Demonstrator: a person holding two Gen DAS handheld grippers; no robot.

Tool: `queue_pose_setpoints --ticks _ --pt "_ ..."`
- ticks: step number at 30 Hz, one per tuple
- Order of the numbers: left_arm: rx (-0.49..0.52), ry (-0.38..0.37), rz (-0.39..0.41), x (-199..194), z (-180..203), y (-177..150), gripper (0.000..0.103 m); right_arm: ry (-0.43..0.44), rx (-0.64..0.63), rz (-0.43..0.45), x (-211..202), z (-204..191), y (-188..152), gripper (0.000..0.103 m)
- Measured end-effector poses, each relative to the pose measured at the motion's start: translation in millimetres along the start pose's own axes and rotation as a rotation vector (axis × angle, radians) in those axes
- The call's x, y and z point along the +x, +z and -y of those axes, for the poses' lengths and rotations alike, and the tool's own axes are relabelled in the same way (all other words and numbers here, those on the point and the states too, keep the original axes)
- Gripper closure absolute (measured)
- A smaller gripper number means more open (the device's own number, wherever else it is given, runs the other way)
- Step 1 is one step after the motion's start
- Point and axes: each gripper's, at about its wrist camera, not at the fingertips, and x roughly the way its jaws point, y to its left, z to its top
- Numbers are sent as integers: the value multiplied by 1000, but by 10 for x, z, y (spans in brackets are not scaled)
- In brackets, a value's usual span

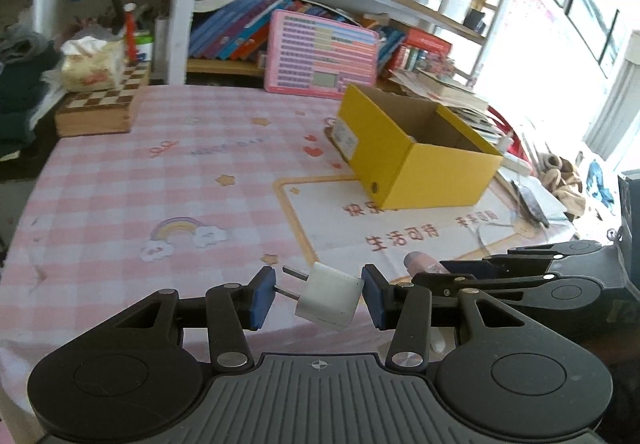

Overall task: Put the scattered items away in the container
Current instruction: 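Carry the white charger and pink stick up toward the yellow box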

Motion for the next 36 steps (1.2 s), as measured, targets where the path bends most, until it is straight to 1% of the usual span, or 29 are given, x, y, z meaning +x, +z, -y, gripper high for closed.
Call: queue_pose_setpoints --ticks 8,23,36 --pt "52 -75 -19 142 237 39 57 -69 60 -2 -149 242 -131 80" --pt "153 -185 -58 422 691 111 57 -161 154 0 -371 614 -325 80" --pt "208 -245 -81 639 1040 203 57 -215 215 -2 -474 936 -413 80"
